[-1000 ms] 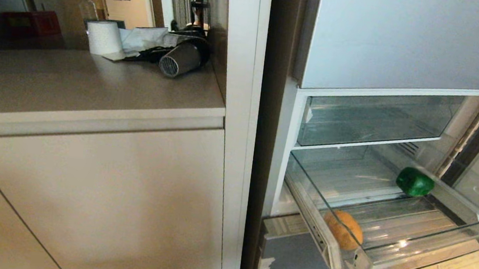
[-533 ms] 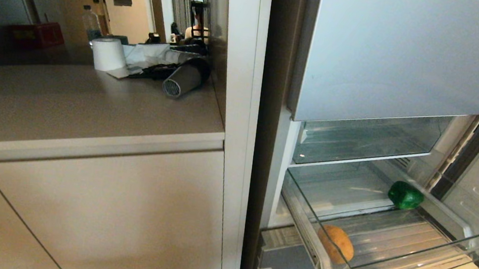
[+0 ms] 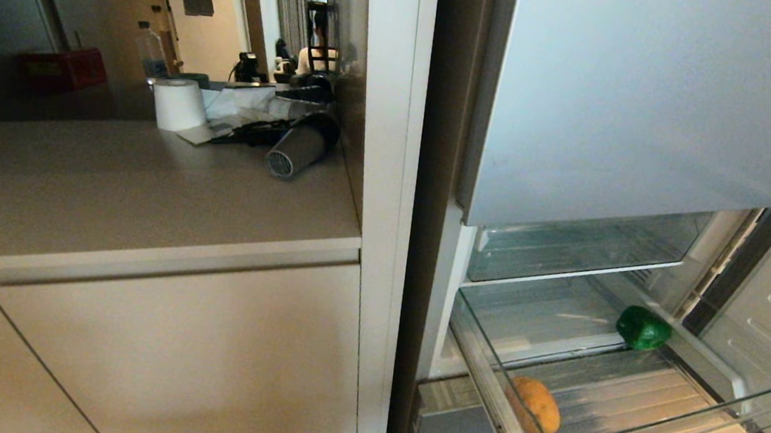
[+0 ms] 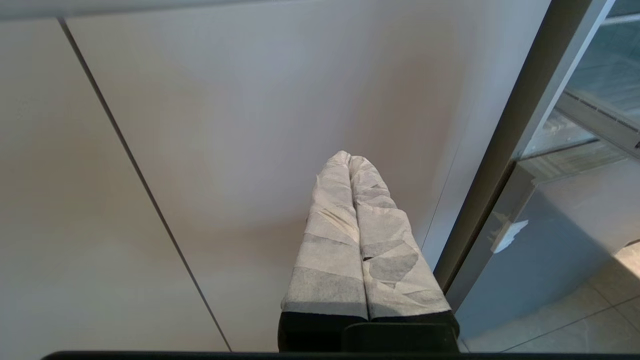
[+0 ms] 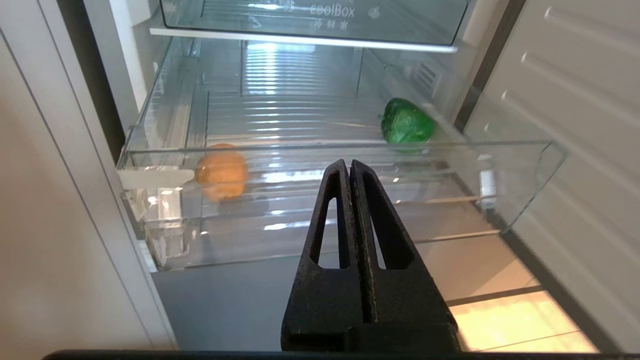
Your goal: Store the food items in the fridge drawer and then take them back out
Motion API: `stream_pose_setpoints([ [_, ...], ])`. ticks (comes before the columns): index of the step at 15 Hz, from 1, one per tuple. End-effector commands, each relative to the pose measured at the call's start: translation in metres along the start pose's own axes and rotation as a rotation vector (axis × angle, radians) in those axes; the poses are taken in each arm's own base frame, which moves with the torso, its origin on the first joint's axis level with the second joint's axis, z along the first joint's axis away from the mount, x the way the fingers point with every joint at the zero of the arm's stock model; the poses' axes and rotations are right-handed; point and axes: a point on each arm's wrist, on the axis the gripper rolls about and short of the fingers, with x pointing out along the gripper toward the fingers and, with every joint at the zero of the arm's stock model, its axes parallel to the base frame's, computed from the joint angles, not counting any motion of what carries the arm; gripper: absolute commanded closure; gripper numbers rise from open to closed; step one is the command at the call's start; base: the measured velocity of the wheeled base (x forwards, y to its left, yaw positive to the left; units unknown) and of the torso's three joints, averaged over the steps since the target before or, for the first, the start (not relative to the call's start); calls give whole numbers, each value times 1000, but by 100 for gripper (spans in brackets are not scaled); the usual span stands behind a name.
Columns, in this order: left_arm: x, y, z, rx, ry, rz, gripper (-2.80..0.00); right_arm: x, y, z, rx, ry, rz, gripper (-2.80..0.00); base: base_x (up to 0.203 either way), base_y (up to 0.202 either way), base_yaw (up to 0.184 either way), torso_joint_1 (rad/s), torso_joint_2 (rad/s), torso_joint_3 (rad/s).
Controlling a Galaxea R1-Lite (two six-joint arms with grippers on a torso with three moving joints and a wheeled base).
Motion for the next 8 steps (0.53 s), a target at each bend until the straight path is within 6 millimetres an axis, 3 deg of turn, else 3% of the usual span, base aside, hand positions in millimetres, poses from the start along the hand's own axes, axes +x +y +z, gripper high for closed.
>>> stream_pose_setpoints([
  [1,0,0,0,-1,1,0,0,2,1,-9,-7,29,5,0,0,0,0,154,-325,-170],
  [8,0,0,0,-1,1,0,0,2,1,-9,-41,28,9,0,0,0,0,150,-314,-164],
])
